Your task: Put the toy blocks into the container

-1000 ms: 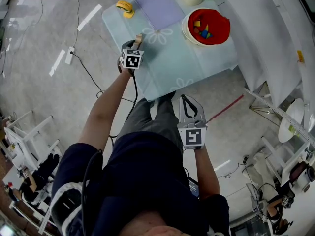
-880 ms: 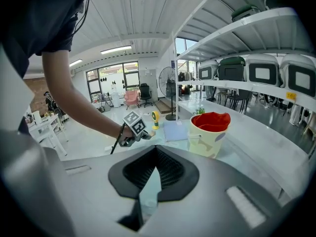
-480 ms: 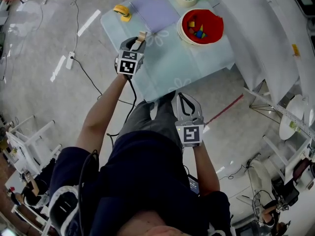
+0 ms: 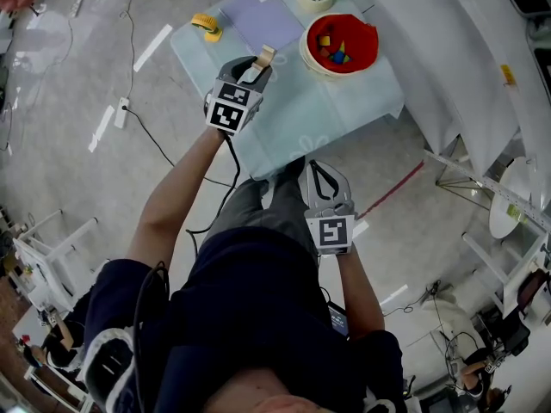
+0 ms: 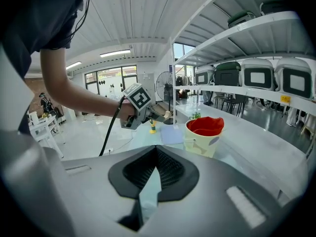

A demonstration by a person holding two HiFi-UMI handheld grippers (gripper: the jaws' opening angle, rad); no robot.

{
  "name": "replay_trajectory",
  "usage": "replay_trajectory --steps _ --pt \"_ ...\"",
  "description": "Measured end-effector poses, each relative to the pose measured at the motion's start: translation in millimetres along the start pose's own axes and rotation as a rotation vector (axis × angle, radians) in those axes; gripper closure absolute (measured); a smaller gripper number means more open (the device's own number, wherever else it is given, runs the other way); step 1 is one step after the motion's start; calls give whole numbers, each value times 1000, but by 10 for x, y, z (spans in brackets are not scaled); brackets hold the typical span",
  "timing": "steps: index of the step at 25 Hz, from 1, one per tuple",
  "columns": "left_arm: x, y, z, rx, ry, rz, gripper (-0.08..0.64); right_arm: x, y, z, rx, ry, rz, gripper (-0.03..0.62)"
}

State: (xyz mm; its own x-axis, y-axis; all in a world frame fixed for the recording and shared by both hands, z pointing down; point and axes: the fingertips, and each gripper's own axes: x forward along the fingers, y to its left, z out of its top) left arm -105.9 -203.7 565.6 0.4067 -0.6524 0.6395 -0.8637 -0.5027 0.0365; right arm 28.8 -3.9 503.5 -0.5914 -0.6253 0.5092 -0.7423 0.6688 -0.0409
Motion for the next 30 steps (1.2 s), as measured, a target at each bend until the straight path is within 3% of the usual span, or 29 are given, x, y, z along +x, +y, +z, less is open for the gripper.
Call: replay_trajectory --steps 14,30 --pt "397 -566 631 132 -12 -124 410 -123 -118 17 13 -16 -32 594" --pt "1039 -864 809 209 80 -204 410 -228 -243 -63 46 -17 -64 594"
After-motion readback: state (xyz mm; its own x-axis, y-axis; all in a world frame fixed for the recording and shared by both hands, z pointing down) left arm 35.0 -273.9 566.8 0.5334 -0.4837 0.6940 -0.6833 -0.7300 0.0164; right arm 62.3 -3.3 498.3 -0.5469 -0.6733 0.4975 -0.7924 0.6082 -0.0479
